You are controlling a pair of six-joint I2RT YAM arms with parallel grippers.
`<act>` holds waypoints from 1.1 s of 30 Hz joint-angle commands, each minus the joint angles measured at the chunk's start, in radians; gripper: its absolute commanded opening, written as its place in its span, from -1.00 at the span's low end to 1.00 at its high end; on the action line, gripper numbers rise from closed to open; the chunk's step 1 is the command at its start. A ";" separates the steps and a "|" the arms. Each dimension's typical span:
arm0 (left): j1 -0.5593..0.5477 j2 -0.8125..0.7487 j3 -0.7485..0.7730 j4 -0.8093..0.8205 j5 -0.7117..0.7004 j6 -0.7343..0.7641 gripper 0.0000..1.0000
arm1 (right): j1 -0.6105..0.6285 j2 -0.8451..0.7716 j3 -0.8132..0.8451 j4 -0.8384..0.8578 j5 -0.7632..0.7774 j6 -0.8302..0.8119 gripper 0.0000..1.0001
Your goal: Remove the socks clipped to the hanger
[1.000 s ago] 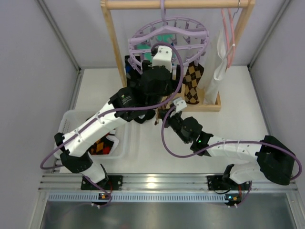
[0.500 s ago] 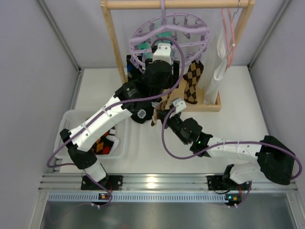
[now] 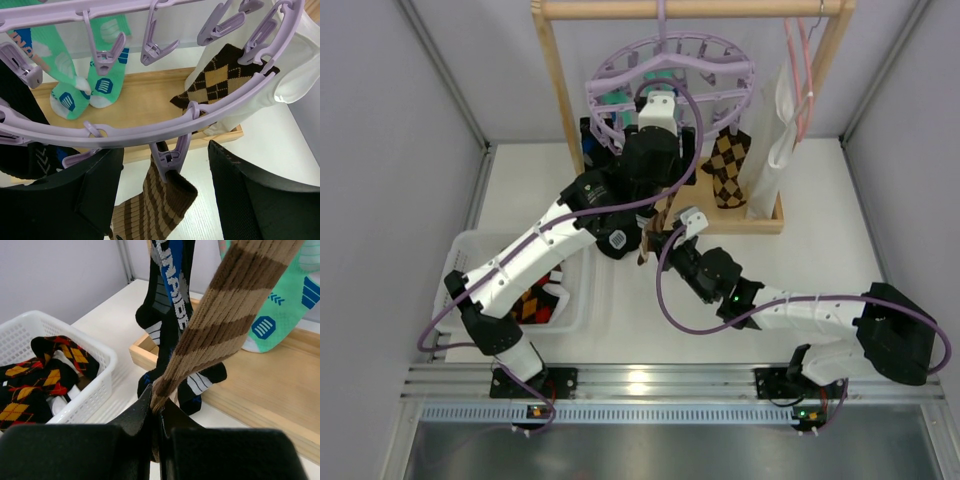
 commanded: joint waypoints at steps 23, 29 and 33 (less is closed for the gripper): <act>0.037 0.065 0.089 0.049 -0.031 0.032 -0.86 | 0.046 -0.016 -0.040 0.103 0.048 0.005 -1.00; 0.042 0.062 0.097 0.047 -0.008 0.030 -1.00 | 0.046 -0.092 -0.167 0.107 0.079 0.035 -1.00; 0.040 0.033 0.069 0.047 0.055 0.027 -0.25 | 0.046 -0.163 -0.220 0.048 0.074 0.043 -1.00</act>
